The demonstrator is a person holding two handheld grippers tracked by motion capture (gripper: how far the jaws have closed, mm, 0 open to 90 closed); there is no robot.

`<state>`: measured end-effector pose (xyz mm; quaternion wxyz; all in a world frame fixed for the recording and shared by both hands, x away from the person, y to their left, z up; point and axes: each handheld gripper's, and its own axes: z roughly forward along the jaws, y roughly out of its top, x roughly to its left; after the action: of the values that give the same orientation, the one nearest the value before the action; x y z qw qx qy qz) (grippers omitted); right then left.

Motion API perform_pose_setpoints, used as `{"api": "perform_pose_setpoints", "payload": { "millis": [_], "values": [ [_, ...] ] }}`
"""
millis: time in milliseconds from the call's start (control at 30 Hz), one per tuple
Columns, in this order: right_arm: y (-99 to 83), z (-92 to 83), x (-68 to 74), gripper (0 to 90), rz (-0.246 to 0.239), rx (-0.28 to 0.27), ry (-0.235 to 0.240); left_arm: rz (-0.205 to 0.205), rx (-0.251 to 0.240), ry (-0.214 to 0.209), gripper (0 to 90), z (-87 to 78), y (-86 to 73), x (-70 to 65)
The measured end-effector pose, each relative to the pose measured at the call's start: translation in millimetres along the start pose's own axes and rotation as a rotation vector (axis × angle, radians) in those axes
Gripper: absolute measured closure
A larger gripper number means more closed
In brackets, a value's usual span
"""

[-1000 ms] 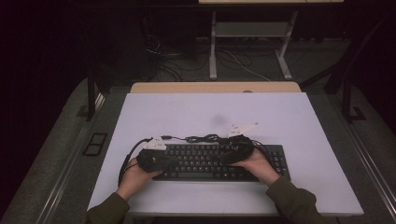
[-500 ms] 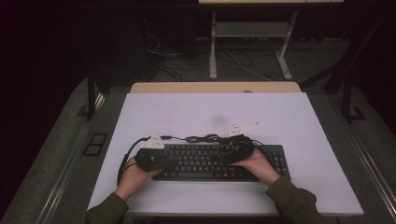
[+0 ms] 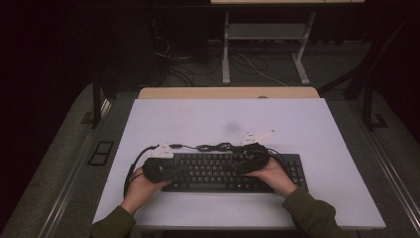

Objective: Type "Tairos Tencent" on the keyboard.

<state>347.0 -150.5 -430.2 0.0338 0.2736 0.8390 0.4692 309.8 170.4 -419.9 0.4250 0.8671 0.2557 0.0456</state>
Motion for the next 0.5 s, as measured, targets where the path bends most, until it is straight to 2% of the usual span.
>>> {"api": "perform_pose_setpoints", "payload": {
  "millis": [33,133,500],
  "values": [
    [0.1,-0.1,0.0,22.6,0.0,-0.001,0.0,-0.01,-0.01,-0.002,89.2,-0.1,0.4,-1.7],
    [0.6,-0.9,0.1,22.6,0.001,-0.002,0.0,-0.005,-0.008,-0.009,89.2,-0.6,1.7,-3.8],
    [0.0,-1.7,-0.9,22.6,0.005,-0.006,-0.002,0.026,0.031,-0.069,89.2,7.5,1.1,-15.7]
  ]
}}
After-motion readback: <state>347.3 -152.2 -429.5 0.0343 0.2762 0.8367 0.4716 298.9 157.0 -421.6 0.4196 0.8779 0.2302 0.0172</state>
